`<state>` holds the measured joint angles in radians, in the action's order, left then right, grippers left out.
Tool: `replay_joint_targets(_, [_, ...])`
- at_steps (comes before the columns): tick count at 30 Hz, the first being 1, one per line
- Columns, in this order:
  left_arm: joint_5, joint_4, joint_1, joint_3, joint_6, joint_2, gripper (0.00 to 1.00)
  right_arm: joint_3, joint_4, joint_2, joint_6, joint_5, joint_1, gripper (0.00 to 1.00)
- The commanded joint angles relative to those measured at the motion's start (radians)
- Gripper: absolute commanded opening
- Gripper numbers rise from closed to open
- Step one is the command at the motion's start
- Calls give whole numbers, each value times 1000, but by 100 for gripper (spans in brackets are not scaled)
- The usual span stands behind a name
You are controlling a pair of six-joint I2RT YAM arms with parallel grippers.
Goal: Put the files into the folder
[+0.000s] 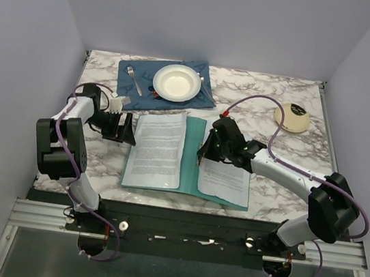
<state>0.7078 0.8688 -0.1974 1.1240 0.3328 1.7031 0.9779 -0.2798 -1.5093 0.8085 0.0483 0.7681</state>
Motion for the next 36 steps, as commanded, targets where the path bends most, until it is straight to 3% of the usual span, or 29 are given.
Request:
replay_joint_targets(1, [91, 42, -16, 14, 54, 13, 99, 10, 68, 32, 38, -76, -6, 1])
replay_joint_targets(16, [252, 67, -19, -13, 57, 13, 99, 2, 195, -26, 107, -157, -7, 1])
replay_joint_targets(29, [199, 91, -31, -9, 31, -92, 99, 33, 159, -117, 44, -156, -4, 1])
replay_joint_targets(36, [206, 98, -28, 7, -18, -112, 91, 62, 172, -229, 27, -182, 14, 12])
